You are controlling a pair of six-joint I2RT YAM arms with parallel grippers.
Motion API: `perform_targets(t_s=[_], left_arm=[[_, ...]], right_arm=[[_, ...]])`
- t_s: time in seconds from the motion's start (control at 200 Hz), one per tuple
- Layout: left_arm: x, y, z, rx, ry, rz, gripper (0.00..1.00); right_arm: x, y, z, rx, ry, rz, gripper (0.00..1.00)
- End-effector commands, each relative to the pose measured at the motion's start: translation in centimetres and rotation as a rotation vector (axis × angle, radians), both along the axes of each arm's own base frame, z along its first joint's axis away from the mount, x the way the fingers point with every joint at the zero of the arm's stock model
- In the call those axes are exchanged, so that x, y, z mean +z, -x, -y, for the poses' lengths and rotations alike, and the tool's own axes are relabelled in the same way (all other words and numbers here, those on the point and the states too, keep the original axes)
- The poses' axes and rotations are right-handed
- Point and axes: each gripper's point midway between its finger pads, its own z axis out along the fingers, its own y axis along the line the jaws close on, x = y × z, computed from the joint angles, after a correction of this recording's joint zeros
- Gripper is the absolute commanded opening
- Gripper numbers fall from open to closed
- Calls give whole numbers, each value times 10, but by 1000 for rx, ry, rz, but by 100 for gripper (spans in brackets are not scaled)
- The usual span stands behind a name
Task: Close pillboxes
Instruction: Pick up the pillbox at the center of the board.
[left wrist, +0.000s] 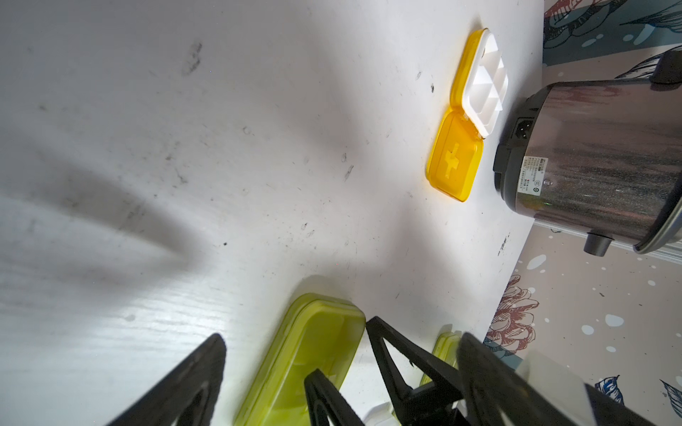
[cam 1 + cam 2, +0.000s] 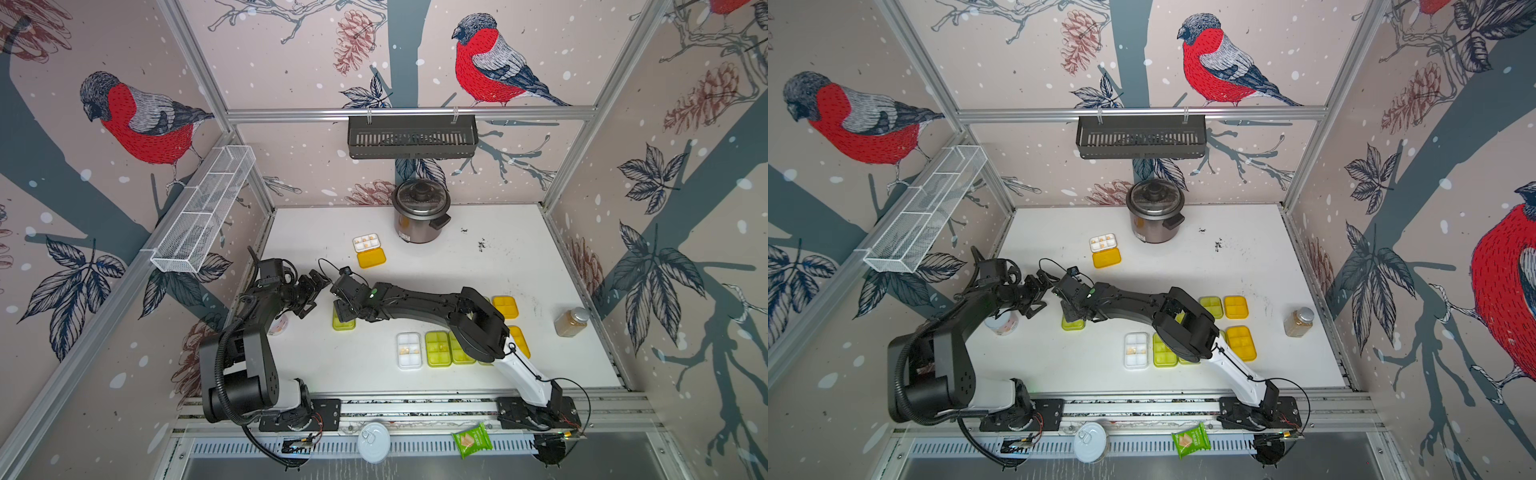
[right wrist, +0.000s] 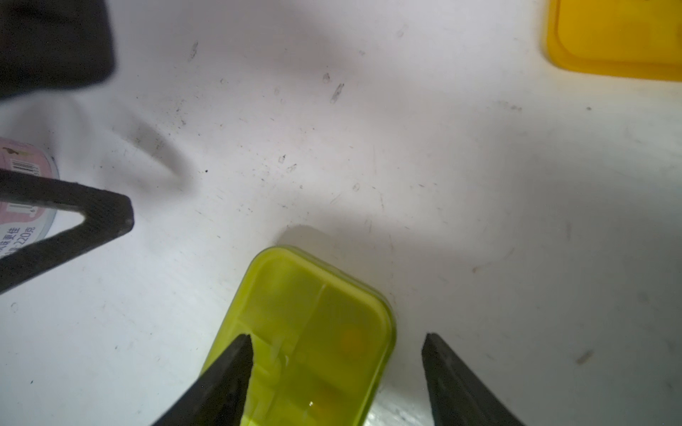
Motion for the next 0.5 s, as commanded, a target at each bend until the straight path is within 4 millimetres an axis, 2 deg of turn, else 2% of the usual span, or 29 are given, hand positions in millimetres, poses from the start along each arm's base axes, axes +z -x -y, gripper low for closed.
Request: perform_targets(t_s=[0.0, 0.215, 0.34, 0.495], left_arm=[[1, -1, -1, 1, -2, 0, 97], [2, -1, -4, 10, 0, 2, 97], [1, -1, -5, 14, 0, -1, 97], [2, -1, -5, 15, 5, 1, 97]], right_arm=[[-18, 7, 16, 5, 94, -20, 74], [4, 15, -9, 10, 10, -7, 86], [4, 15, -15, -6, 8, 6, 91], [-4, 14, -15, -26, 33, 13, 92]])
